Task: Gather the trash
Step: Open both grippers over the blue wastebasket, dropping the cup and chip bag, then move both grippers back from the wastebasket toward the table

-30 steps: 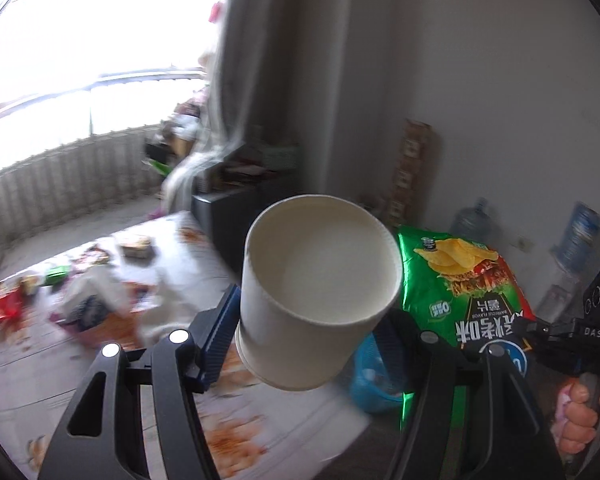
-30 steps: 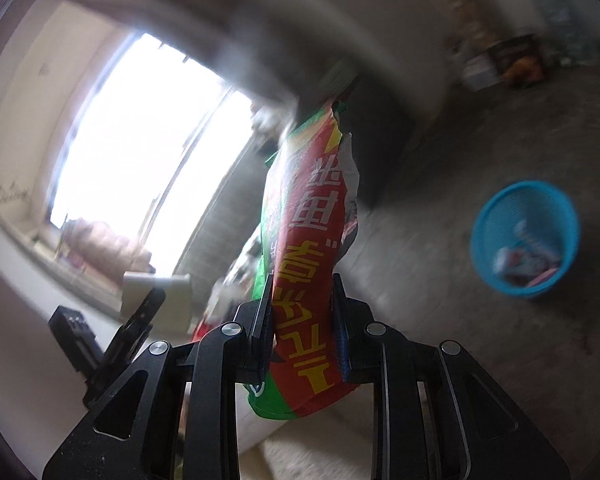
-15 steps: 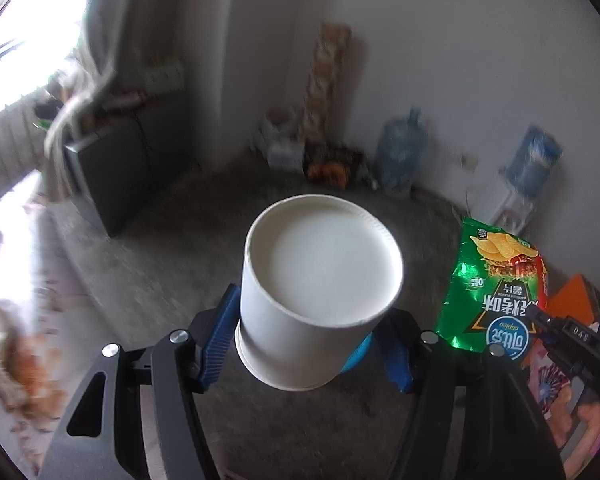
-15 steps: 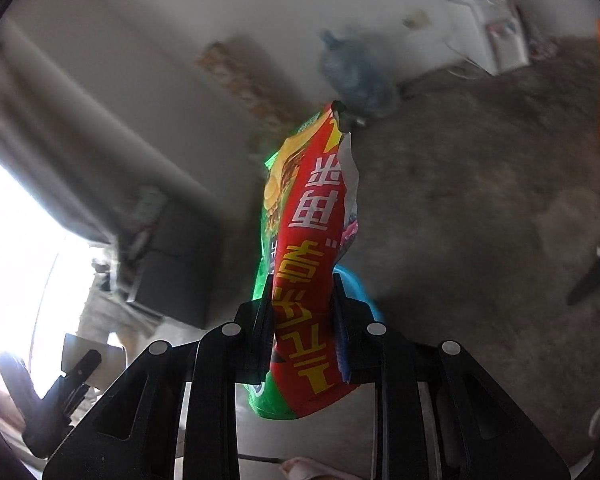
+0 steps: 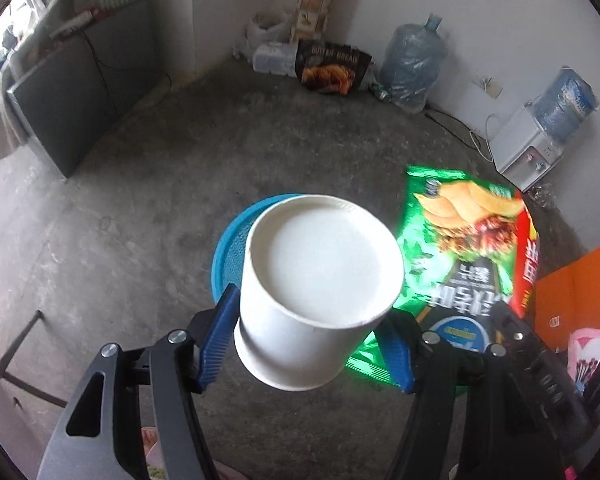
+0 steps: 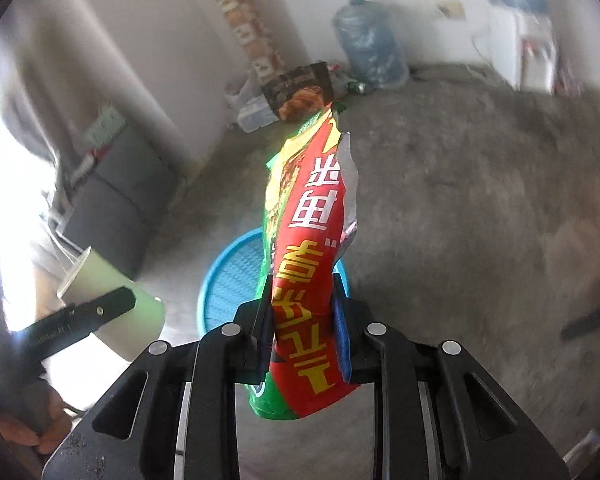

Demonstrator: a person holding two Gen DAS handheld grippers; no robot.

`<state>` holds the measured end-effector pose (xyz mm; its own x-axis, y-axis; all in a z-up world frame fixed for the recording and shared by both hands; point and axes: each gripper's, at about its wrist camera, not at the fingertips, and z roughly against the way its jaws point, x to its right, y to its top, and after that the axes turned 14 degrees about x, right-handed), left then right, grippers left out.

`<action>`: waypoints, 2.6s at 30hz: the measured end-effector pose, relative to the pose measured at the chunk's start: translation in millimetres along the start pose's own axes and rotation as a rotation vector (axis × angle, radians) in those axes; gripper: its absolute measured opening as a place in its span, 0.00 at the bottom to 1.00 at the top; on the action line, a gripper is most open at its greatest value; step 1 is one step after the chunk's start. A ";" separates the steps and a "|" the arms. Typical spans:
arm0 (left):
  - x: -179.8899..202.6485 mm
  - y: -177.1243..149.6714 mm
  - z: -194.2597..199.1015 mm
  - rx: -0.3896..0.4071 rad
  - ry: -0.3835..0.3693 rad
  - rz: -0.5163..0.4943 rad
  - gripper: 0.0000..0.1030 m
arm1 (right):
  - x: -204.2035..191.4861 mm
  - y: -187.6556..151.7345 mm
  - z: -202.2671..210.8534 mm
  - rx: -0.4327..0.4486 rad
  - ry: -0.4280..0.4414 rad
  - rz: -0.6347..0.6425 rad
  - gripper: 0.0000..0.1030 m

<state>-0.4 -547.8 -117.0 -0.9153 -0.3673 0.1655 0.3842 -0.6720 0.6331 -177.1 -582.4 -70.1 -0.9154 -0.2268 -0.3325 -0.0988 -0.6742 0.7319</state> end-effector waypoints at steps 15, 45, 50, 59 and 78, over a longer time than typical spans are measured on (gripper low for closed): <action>-47.4 13.4 -30.6 -0.042 0.040 0.237 0.79 | -19.7 -43.8 -49.6 -0.058 -0.078 0.229 0.54; -176.6 -54.7 341.8 0.343 0.115 0.312 0.83 | -73.9 -57.7 -123.2 -0.412 0.022 0.444 0.21; -209.9 -91.5 371.4 0.363 0.186 0.385 0.83 | -71.7 -96.0 -214.0 -0.615 -0.211 0.572 0.11; -266.4 -124.9 395.8 0.375 0.305 0.493 0.83 | -72.6 -126.4 -282.0 -0.803 -0.359 0.541 0.09; -277.5 -142.2 412.5 0.406 0.285 0.503 0.83 | -115.0 -66.8 -160.0 -0.556 0.053 0.384 0.43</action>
<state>148.9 -85.1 59.0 -0.5498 -0.7619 0.3424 0.6257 -0.1041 0.7731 -2.8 -623.7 -175.9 -0.8235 -0.5473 -0.1492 0.4583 -0.7969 0.3935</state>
